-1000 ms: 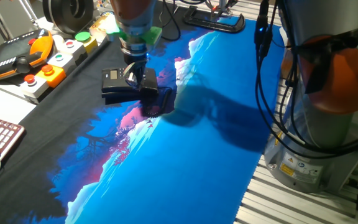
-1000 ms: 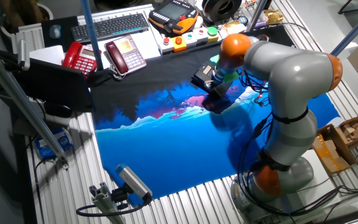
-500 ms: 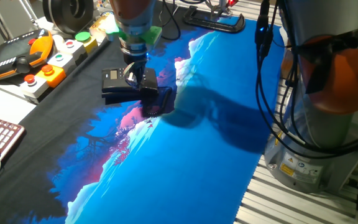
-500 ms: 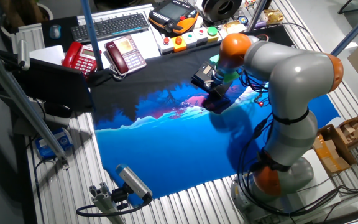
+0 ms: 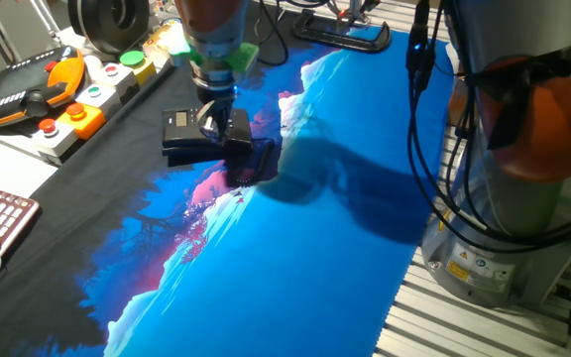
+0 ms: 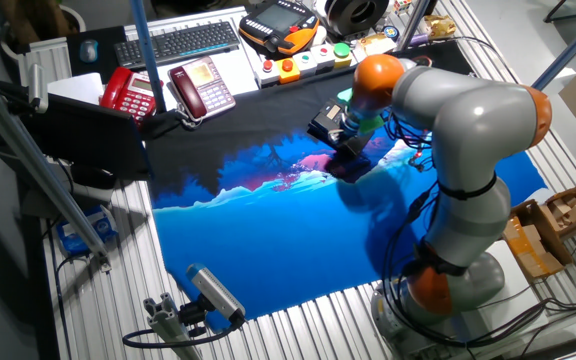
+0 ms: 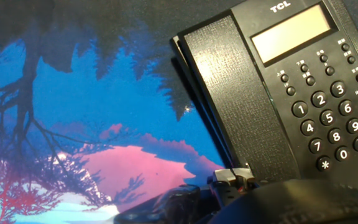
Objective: Place the handset of the telephone on the corresponding phone cradle
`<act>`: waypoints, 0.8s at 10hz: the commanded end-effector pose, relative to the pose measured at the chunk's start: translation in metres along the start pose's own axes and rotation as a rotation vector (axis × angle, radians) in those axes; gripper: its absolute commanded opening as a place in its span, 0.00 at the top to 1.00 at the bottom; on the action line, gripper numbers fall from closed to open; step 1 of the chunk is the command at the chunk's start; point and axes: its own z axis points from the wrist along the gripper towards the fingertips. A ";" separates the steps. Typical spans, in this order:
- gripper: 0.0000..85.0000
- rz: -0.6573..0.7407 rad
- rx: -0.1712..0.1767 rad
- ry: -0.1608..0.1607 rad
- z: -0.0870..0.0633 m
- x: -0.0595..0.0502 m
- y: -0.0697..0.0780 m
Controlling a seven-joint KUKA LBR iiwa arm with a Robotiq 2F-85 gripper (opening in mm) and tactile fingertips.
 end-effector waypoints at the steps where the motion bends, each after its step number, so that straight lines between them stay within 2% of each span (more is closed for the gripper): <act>1: 0.99 0.001 -0.002 0.002 0.000 0.000 0.000; 3: 0.99 0.010 0.004 0.003 -0.006 0.004 0.000; 5: 0.99 0.018 0.035 0.001 -0.016 0.009 0.001; 8: 0.99 0.038 0.036 0.027 -0.035 0.017 -0.004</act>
